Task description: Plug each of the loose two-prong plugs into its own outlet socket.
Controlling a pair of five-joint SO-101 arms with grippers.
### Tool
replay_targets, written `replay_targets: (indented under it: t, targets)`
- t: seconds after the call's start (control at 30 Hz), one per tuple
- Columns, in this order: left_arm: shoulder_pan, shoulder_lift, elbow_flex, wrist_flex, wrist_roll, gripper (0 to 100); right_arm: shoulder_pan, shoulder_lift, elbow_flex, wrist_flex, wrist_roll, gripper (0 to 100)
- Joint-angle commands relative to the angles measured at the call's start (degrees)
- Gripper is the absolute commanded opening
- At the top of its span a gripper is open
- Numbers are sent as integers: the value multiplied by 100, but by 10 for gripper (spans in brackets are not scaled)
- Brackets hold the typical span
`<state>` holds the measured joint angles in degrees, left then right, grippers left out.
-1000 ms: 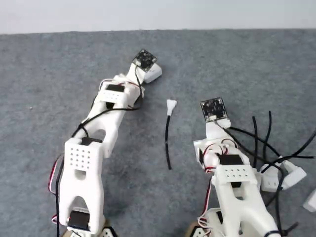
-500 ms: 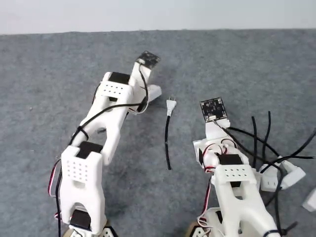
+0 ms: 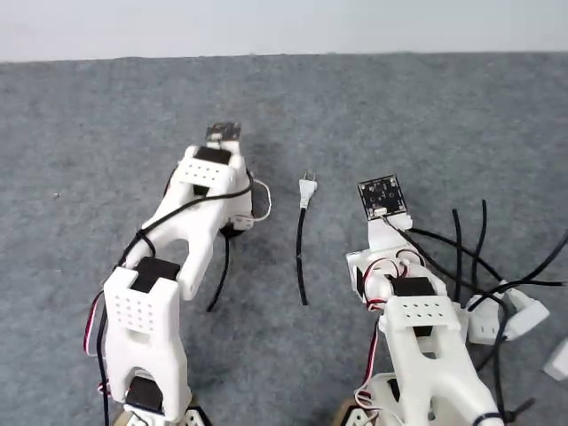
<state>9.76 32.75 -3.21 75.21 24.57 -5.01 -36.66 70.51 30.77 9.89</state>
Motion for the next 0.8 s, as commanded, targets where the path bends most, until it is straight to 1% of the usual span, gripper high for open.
replay_targets:
  t: [0.0,0.07,0.13,0.17,0.3,0.37,0.43,0.5,0.63,0.77]
  targets:
    - [18,-387,251,-492,193,13,-22,-136,-35,-127,0,284]
    - [-18,-510,312,-448,193,13,-22,-136,-26,-127,0,284]
    - [-44,-668,488,-448,176,47,-22,-136,-26,-127,0,284]
    - [-70,-738,576,-448,176,88,-22,-136,-26,-127,0,284]
    - [-141,-1134,866,-475,202,325,-22,-136,-26,-127,167,284]
    - [-132,-1354,971,-484,202,415,-75,-127,-18,-127,237,284]
    - [-97,-1582,1068,-484,167,434,-145,-127,0,-119,273,284]
    - [-97,-1811,1121,-484,-53,434,-145,-127,18,-127,273,284]
    - [-88,-2163,1068,-545,-862,434,-145,-127,18,-127,273,284]
    - [-88,-2189,1024,-1029,-1996,424,-145,-127,18,-127,273,284]
